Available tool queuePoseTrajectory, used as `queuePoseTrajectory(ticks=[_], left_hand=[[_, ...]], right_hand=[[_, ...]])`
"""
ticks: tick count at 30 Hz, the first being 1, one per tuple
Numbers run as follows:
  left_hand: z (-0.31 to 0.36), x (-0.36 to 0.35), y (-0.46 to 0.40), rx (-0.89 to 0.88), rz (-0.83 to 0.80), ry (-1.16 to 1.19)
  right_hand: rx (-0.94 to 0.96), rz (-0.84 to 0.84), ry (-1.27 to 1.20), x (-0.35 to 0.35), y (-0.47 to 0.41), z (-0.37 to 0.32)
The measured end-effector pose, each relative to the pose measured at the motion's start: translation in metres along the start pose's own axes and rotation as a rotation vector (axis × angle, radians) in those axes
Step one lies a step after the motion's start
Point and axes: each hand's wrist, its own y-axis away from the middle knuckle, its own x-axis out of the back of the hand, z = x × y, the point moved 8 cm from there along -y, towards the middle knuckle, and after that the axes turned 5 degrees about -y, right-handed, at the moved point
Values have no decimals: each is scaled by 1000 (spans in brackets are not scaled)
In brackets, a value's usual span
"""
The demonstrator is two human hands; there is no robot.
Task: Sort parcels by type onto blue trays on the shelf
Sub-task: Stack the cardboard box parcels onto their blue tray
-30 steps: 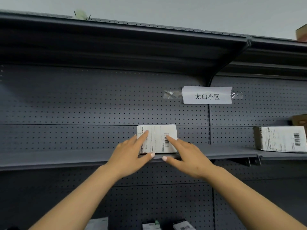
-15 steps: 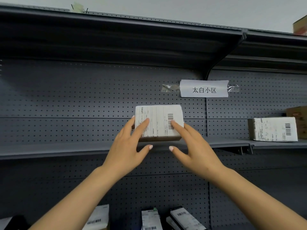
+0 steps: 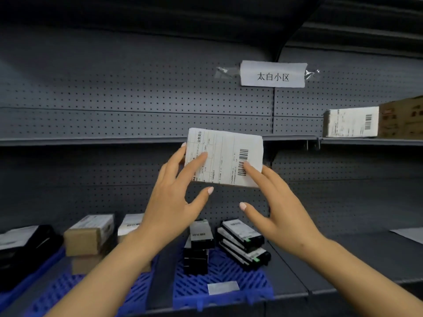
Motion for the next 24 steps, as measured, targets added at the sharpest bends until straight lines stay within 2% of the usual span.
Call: queuePoseTrajectory(ticks=[9,14,24], left_hand=[[-14,-14,88,128,-179,-21],[-45,-10,129,220,-250,-68],[-131,24,166,332,-226,-134]], right_hand=[[-106,-179,-106,-55,68,1],[-137,-275,-192,-103,78,-7],[-110,-366,-300,-198,36,-34]])
